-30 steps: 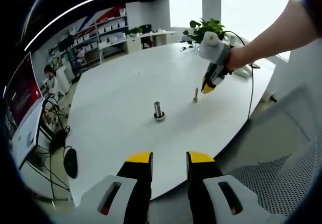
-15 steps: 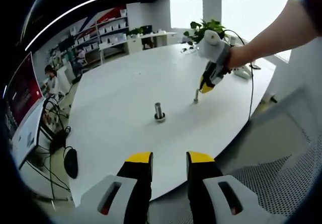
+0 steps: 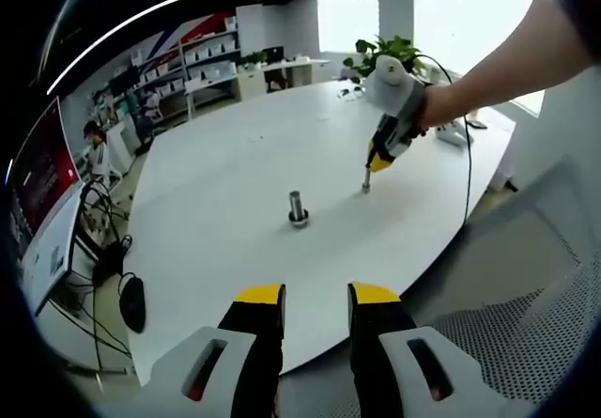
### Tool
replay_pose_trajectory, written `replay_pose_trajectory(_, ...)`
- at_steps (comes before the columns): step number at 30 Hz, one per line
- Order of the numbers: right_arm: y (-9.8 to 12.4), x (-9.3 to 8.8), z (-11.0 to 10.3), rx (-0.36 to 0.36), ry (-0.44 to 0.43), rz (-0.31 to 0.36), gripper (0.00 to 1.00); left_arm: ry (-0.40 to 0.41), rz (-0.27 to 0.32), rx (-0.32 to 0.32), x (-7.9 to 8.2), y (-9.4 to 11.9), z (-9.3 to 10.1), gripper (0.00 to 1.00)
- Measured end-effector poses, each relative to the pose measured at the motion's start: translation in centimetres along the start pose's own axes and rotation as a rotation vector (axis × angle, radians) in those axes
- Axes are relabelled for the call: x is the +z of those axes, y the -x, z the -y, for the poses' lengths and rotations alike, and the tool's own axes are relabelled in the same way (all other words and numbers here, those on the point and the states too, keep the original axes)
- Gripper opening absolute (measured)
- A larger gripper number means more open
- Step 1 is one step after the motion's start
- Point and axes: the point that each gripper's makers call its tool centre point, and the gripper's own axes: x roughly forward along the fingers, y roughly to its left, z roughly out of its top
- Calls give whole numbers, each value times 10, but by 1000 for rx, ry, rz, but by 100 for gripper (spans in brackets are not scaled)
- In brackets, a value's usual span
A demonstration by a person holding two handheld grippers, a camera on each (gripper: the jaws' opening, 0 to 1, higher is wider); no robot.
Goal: Place the washer onto the threaded stud by aligning its center hole with the stud, sliding it down to the base, and recovering from edge contact or off-axis alignment until the washer reaches the visible bottom stop.
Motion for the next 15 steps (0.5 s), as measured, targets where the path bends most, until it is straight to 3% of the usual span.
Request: replay_pose_trajectory(15, -17, -6, -1, 22, 15, -45, 14, -2, -12, -3, -2, -1, 1, 24)
